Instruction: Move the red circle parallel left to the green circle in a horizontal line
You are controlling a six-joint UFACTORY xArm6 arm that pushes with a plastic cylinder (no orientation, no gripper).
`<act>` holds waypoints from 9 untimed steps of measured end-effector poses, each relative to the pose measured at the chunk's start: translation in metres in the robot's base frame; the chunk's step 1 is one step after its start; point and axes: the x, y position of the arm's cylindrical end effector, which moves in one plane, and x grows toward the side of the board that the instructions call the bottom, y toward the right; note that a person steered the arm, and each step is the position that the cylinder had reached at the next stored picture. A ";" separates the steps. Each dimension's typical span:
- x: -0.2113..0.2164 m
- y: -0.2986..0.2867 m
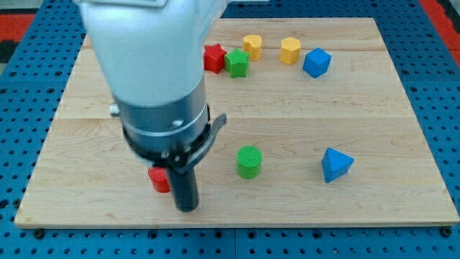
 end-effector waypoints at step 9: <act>-0.033 -0.015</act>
